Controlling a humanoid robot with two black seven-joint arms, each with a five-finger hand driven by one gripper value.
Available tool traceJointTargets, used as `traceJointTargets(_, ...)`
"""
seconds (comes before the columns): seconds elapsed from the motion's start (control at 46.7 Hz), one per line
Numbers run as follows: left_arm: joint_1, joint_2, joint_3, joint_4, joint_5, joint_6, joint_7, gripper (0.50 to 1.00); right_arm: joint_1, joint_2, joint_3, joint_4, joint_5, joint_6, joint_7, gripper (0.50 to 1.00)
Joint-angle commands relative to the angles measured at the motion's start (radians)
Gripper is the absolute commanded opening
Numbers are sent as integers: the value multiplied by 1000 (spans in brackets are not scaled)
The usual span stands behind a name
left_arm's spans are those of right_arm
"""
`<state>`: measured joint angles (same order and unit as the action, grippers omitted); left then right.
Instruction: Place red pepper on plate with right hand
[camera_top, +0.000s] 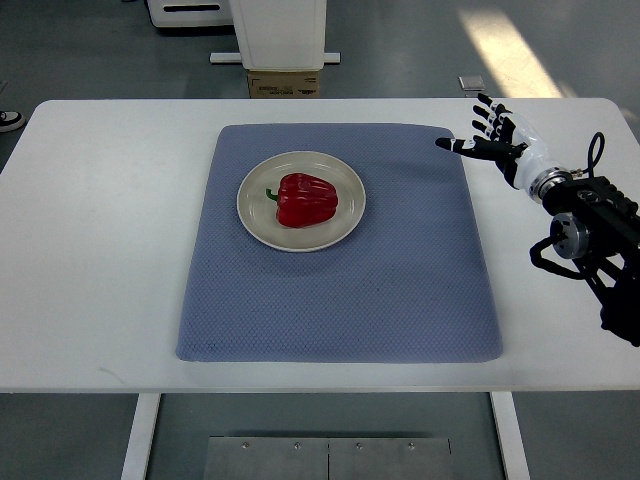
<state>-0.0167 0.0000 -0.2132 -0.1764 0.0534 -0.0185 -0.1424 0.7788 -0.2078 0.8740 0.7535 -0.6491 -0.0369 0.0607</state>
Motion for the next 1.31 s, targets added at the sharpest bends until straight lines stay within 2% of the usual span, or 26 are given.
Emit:
traceJointTargets(0.0, 0, 0, 0, 0, 0, 0, 0, 1000, -19, 18, 46, 1, -3, 0, -15, 1000)
traceJointTargets(0.449, 0, 0, 0, 0, -1, 0, 0, 1000, -81, 134, 299, 4, -41, -1, -13, 1000)
traceJointTargets(1.156, 0, 0, 0, 0, 0, 0, 0, 1000, -156, 168, 355, 44, -23, 0, 10, 1000)
traceJointTargets(1.284, 0, 0, 0, 0, 0, 0, 0, 1000, -159, 169, 355, 46, 8, -1, 47, 1000)
